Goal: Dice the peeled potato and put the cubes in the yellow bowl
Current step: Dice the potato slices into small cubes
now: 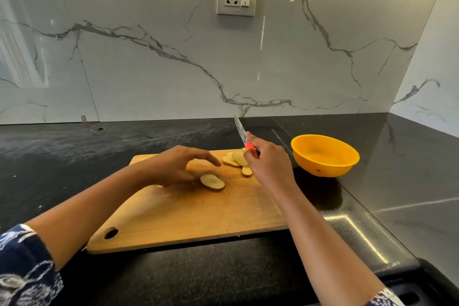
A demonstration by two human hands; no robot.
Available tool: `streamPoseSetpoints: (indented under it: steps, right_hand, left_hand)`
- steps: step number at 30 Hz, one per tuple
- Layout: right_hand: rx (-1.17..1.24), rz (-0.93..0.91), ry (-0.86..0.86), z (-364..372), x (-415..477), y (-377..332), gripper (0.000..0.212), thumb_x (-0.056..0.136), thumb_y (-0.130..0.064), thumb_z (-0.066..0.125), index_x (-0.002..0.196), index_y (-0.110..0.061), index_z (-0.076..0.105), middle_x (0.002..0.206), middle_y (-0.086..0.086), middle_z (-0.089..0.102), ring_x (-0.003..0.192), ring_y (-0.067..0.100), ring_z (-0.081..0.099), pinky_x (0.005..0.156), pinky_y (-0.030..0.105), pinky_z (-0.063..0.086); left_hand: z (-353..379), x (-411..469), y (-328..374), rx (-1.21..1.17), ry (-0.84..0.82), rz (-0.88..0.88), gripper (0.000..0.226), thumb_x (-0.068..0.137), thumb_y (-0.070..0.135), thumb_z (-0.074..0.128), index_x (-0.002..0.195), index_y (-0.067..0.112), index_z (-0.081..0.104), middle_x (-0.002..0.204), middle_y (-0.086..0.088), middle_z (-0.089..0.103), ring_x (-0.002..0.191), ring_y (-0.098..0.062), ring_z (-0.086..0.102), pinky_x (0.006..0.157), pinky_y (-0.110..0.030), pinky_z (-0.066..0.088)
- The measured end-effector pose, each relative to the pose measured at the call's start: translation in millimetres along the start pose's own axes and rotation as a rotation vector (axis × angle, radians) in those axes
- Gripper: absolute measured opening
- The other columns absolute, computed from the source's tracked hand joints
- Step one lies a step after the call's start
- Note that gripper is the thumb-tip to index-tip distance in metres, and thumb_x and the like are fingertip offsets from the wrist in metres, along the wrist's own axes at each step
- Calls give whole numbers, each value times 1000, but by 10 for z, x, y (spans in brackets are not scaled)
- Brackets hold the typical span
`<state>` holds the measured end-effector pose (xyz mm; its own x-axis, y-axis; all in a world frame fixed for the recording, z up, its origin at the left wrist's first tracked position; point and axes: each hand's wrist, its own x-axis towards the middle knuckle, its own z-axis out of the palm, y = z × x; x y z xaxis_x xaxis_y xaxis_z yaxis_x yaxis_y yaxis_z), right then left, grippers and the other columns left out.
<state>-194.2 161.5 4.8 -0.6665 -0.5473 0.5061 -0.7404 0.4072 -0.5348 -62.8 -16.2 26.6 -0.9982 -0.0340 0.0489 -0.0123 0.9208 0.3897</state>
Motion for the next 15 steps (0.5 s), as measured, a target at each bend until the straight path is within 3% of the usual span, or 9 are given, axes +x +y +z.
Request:
streamPoseSetpoints:
  steps: [3, 6, 9, 11, 15]
  right_hand:
    - [-3, 4, -5, 3, -5, 9, 45, 97, -26, 52, 141, -24, 46, 100, -1, 70, 60, 3, 49, 55, 14, 40]
    - [-15, -3, -40, 16, -21, -9, 45, 96, -27, 52, 141, -25, 46, 110, 0, 69, 70, 7, 56, 63, 22, 49]
    - [-21, -13, -79, 26, -41, -31, 45, 97, -29, 51, 141, -25, 45, 111, 1, 69, 74, 6, 51, 60, 18, 43]
    - [-24, -10, -96, 18, -54, -45, 45, 97, -29, 51, 141, -24, 45, 111, 2, 69, 74, 5, 49, 55, 14, 35]
    - [-33, 9, -100, 0, -73, -69, 45, 97, -30, 52, 141, -24, 45, 123, 0, 64, 94, 13, 63, 73, 24, 51]
  left_hand:
    - [-46, -99, -22, -15, 110, -11, 41, 86, 22, 66, 112, 49, 48, 118, 25, 51, 110, 7, 48, 98, -20, 37]
    - [36, -227, 32, 61, 110, 4, 29, 83, 37, 64, 109, 46, 53, 109, 27, 55, 103, 7, 52, 90, -14, 43]
    - [186, -241, 39, 168, 64, 39, 57, 75, 64, 41, 124, 39, 54, 126, 18, 54, 113, 4, 47, 97, -16, 39]
    - [192, -172, 42, 203, 61, 22, 57, 79, 61, 44, 132, 38, 48, 127, 20, 49, 114, 4, 40, 97, -15, 34]
    - [29, 11, 35, 176, -93, 9, 40, 89, 30, 61, 128, 38, 51, 123, 16, 54, 107, 3, 46, 88, -8, 35]
